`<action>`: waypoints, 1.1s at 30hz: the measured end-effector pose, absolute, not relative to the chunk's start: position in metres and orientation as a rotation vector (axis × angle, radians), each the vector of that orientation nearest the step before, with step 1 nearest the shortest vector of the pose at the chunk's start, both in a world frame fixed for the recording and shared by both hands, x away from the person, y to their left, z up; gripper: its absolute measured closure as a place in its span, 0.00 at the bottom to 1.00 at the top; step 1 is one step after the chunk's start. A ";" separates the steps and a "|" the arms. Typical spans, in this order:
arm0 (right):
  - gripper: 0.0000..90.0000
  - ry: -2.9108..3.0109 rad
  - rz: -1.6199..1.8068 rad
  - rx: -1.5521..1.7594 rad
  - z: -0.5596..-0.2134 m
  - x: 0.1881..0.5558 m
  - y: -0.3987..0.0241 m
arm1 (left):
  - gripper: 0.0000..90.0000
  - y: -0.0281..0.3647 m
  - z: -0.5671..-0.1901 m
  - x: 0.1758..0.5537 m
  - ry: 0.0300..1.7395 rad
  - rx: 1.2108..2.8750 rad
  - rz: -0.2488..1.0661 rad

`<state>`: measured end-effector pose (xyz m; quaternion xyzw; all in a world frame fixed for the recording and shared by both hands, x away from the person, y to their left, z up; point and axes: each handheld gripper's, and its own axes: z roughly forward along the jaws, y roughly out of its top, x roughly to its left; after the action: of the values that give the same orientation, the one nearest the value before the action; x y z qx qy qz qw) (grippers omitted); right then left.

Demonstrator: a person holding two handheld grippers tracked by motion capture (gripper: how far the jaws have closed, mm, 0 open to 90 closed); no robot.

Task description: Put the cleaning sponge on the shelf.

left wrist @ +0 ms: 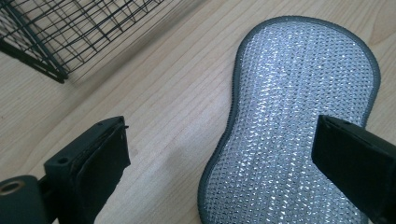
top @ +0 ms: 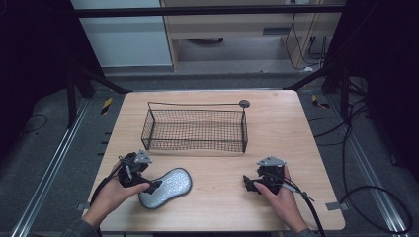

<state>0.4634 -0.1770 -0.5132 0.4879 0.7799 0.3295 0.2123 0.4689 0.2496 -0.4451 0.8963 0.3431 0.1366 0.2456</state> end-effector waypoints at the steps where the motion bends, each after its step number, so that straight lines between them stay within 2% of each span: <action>1: 0.00 2.165 0.915 1.355 -0.513 0.463 -0.177 | 0.04 0.248 -0.444 0.469 0.930 2.454 0.371; 33: 0.00 2.167 0.919 1.360 -0.513 0.463 -0.177 | 0.04 0.224 -0.436 0.471 0.782 2.616 0.277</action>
<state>0.4634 -0.1768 -0.5130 0.4890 0.7794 0.3305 0.2100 0.4713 0.2243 -0.4364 0.9345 0.2794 0.0991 0.1970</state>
